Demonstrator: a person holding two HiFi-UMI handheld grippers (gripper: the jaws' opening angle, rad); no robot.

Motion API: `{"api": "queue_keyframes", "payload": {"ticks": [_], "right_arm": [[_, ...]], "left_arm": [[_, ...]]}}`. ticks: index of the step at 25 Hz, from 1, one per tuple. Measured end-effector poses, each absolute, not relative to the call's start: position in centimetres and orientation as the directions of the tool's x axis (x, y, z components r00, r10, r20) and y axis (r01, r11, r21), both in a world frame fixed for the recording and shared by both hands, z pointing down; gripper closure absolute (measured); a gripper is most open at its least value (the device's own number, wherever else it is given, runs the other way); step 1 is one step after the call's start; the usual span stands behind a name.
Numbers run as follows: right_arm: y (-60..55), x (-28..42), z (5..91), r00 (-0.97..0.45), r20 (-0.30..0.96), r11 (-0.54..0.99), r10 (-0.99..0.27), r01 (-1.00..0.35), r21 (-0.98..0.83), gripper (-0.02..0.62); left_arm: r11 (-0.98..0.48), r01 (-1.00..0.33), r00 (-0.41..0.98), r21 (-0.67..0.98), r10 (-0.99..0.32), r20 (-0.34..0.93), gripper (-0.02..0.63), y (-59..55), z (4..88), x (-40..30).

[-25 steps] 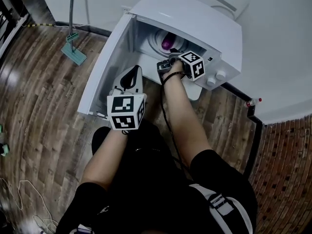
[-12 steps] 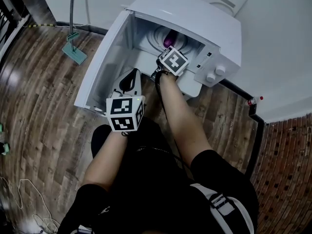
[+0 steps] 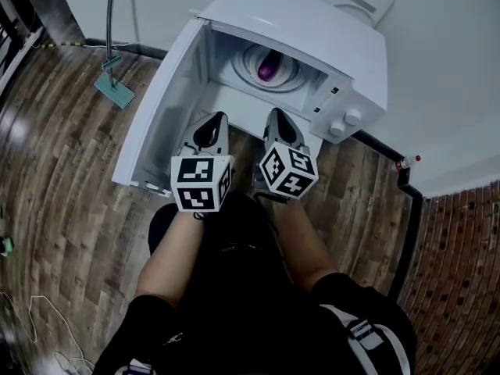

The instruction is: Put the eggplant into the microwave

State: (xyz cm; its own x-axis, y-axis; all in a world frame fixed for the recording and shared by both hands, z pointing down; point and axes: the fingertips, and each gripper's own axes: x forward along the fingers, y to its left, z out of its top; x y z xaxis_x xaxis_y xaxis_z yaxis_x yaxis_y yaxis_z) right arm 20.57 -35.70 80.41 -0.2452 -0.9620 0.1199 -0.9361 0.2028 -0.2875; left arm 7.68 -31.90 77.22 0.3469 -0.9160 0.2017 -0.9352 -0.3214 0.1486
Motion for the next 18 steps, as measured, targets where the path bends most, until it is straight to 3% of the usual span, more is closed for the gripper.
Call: {"api": "queue_keyframes", "payload": {"ticks": [4,8,18], "right_arm": [[-33.6,20.0,75.7,-0.267,0.021,0.263,-0.964,-0.959,-0.109,0.583],[-33.1,19.3,68.4,-0.267,0.016,0.266,-0.964,-0.963,-0.033,0.583],[-31.6,19.8,39.7,-0.217,0.103,0.213,-0.971,-0.976,-0.049,0.583]], "left_arm": [[-0.365,-0.922,0.384,0.133,-0.907,0.172,0.614,-32.5,74.8,8.7],[-0.384,-0.915,0.400,0.122,-0.904,0.150,0.614,-32.0,68.6,9.4],[-0.375,-0.919,0.393,0.118,-0.891,0.226,0.614,-30.7,41.3,8.2]]}}
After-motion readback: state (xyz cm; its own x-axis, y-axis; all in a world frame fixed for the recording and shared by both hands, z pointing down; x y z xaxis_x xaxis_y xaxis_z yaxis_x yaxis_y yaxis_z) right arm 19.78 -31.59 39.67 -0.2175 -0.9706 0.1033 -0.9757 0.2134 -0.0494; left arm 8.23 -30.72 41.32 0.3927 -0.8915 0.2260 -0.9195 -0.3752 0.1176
